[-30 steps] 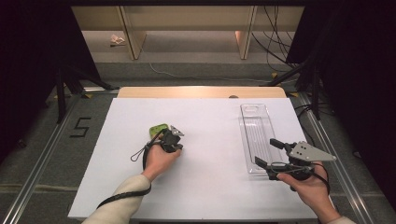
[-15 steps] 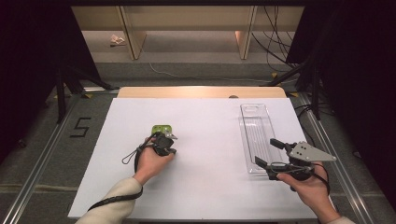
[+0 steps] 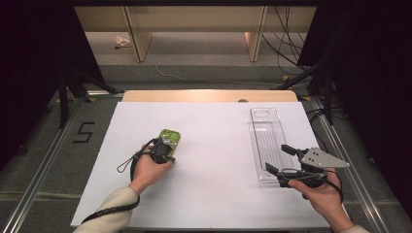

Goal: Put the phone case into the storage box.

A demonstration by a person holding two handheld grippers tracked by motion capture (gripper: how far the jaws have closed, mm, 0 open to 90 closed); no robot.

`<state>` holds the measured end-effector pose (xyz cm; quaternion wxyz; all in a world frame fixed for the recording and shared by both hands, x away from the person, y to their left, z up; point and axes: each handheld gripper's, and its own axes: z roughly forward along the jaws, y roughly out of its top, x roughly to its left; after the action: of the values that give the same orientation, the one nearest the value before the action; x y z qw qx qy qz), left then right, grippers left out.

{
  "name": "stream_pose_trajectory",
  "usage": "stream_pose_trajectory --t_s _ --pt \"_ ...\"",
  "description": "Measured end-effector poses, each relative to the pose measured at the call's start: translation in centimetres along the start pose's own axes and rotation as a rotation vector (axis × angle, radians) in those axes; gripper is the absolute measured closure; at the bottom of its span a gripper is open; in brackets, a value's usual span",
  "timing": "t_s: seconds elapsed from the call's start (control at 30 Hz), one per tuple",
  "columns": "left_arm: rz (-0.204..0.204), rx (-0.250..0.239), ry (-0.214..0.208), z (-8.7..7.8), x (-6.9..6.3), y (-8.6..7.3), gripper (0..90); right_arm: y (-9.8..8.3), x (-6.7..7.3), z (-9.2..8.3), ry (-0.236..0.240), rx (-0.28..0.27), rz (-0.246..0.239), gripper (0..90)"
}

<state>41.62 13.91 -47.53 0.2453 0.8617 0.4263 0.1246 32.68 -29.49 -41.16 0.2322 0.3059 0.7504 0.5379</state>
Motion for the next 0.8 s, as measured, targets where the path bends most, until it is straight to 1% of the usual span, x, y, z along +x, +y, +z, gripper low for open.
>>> stream_pose_trajectory --t_s 0.17,0.2,0.3,0.33,0.47,0.5,0.6,0.77,0.8 --pt "-0.008 0.005 0.006 -0.3 0.5 -0.4 89.8 0.0 0.0 0.0 -0.003 0.001 0.000 15.8" --pt "-0.018 0.008 0.008 -0.4 0.9 -0.7 89.8 0.0 -0.1 0.0 -0.003 0.000 0.000 15.9" --pt "-0.027 0.014 0.014 -0.6 1.3 -0.9 89.8 0.0 -0.1 0.0 -0.003 0.001 0.000 15.8" --pt "-0.036 0.016 0.016 -0.7 1.6 -1.0 89.8 0.0 -0.1 0.0 -0.003 0.002 -0.001 15.8" --pt "-0.039 0.024 0.028 -0.8 1.9 -1.2 89.8 0.0 -0.1 0.0 -0.005 0.001 0.000 15.8" --pt "-0.039 0.024 0.028 -0.8 1.9 -1.2 89.8 0.0 -0.1 0.0 -0.005 0.003 0.000 15.9" --pt "-0.057 0.024 0.020 -0.8 2.2 -1.3 89.8 0.0 -0.1 -0.1 -0.003 -0.005 0.000 15.8" --pt "-0.047 0.027 0.025 -0.8 2.1 -1.2 89.7 0.0 -0.1 -0.1 -0.002 -0.004 -0.001 15.8" --pt "-0.043 0.035 0.020 -0.9 2.1 -1.1 89.7 0.0 -0.1 -0.1 -0.003 -0.002 -0.001 15.8"
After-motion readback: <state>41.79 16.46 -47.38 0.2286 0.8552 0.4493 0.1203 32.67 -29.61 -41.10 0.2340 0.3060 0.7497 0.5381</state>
